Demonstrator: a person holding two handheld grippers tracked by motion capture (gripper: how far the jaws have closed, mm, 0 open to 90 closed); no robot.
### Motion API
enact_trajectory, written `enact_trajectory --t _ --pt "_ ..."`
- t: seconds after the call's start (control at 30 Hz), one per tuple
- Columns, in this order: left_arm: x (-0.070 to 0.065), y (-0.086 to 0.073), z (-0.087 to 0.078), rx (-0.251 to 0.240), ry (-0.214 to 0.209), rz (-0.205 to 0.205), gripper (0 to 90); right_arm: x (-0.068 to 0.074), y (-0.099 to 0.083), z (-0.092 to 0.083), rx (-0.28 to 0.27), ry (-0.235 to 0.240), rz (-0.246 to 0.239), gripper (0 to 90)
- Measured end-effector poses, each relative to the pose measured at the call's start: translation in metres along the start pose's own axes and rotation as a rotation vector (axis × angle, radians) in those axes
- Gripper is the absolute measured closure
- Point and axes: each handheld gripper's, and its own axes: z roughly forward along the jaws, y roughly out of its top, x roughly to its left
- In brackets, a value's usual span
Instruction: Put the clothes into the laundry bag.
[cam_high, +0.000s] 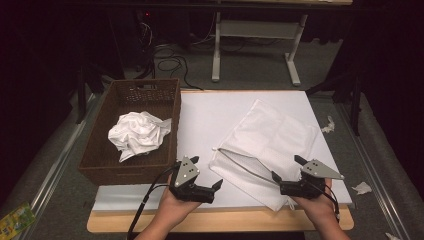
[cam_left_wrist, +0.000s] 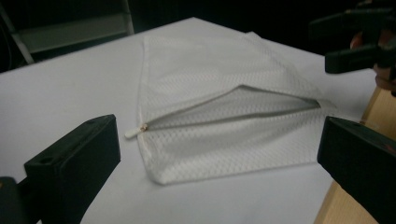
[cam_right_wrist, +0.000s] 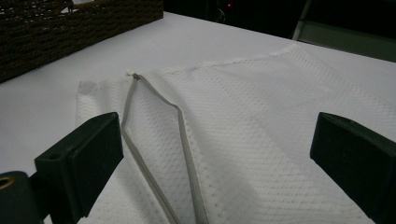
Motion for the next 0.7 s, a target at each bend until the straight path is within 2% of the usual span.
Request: enact_trajectory --t 0.1,0.2,0.3,0.47,0.63,0.7 --pt "0.003 0.006 0.0 -0.02 0.025 0.001 0.0 0.0 0.0 0.0 0.004 -0.001 0.018 3.1" --pt "0.007 0.01 -0.001 -0.005 0.03 0.003 0.0 -0.001 -0.001 -0.001 0.001 -0.001 0.017 3.2" --pt "0.011 0.01 -0.005 0.006 0.038 0.009 0.5 -0.001 -0.001 -0.001 0.002 -0.002 0.018 3.4" --pt "0.015 0.006 -0.016 -0.011 0.049 0.035 3.5 -0.001 -0.002 0.001 0.014 0.004 0.034 3.5" --pt "0.028 0.003 -0.033 -0.025 0.061 -0.006 4.0 -0.002 -0.001 -0.001 -0.003 0.003 0.018 3.6" --pt "0.035 0.004 -0.039 -0.034 0.08 -0.015 4.6 -0.002 -0.002 0.0 0.003 0.005 0.022 3.6"
